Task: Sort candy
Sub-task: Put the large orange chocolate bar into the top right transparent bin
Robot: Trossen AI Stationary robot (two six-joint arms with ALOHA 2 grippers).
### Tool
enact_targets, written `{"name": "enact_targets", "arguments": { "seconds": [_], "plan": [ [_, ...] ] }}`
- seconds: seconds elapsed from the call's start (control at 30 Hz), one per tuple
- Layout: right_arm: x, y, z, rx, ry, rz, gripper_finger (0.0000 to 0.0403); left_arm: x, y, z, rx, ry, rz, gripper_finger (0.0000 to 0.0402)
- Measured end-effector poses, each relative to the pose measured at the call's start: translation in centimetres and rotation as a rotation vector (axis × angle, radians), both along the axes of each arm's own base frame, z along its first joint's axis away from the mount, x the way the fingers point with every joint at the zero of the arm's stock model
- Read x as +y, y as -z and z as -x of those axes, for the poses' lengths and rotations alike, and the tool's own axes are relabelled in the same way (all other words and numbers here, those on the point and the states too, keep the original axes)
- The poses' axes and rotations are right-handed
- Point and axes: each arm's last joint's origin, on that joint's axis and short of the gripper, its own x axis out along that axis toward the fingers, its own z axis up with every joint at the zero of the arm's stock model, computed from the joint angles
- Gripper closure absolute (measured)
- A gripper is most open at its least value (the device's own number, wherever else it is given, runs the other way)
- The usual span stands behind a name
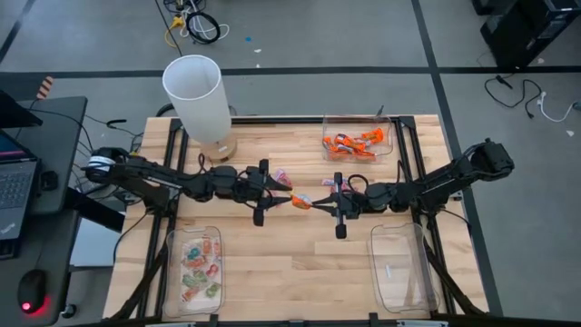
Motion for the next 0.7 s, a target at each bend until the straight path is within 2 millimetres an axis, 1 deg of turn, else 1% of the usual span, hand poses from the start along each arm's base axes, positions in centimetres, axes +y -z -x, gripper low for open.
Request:
{"name": "enact_targets", "arguments": {
  "seconds": [0.2,0.43,0.57,0.7],
  "plan": [
    [0.00,-0.03,0.00,-0.003,0.000,-0.001,0.0403,-0.11,-0.18,-0.22,-0.051,0.035,0.000,0.0264],
    [-0.07,-0.02,0.00,-0.003,0.023,0.001,0.0403,-0.12,-0.19,-0.21,-0.053,0.037,0.001,0.0269],
    [-0.07,-0.02,0.00,-0.002,0.026,0.001,0.0403,-0.12,-0.18,-0.22,-0.051,0.037,0.001,0.0289],
    [-0.07,-0.02,0.00,-0.002,0.026,-0.002,0.0403,-0.12,-0.14,-0.22,-0.048,0.037,0.001,0.0325]
  ]
}}
